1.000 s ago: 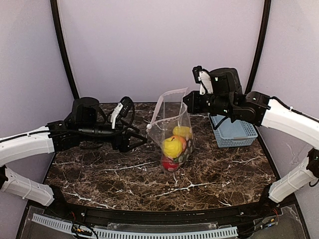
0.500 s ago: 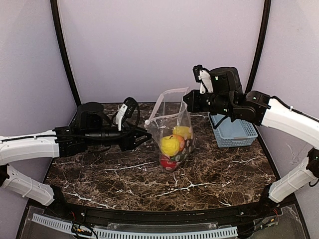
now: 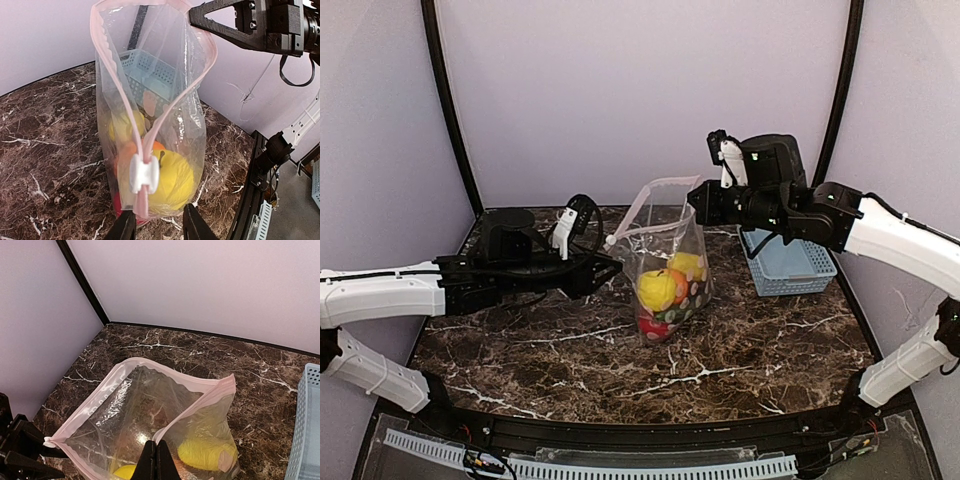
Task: Place the food in the zip-top bag and seal the zipper
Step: Pass from the right arm to the left
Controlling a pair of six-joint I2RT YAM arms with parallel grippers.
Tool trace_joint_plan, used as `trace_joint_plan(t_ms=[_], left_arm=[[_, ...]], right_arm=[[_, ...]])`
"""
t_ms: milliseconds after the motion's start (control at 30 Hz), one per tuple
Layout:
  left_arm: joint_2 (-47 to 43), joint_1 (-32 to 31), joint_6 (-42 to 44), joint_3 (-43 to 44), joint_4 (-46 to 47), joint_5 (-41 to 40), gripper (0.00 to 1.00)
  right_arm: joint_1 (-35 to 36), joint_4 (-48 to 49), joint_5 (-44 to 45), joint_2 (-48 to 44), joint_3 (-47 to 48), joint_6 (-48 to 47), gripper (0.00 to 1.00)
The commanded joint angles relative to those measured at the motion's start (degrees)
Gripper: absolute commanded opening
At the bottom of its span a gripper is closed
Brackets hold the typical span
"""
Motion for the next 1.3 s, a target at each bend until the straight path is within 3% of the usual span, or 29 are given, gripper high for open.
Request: trace_joint_plan(t_ms=[0,533,667,867,1067,1267], left_arm=[[-0.11,-0.08,-2.64,-0.82,-1.28,-3.97,0.32],[0.29,-0.08,-4.63,-1.14,4.54,-2.09,0.32],[0.13,0.0,-4.5,-1.27,6.87,-1.33,0.25],[0.66,0.99,-3.51,0.11,7.57,-0.54,0.02],[2.09,2.68,1.06,8.52,2.33,5.13,0.01],[5.18,6.39,3.4,17.63,-4.83,16.91,0.01]], right_arm=[[0.07,2.33,0.34,-0.46,1.83,0.14,0.0],[0.07,1.85,-0.02,-0.77,1.46,0.15,0.0],[0.07,1.6,0.18,-0.96,1.46,0.16,0.0],[0.07,0.56,0.92,-2.06,2.37,0.07,0.0],[0.52,-3.01,6.81,-6.16,2.97,-0.69,0.0],[1.07,-6.13,9.88,-11.27,2.77,-0.66,0.0]])
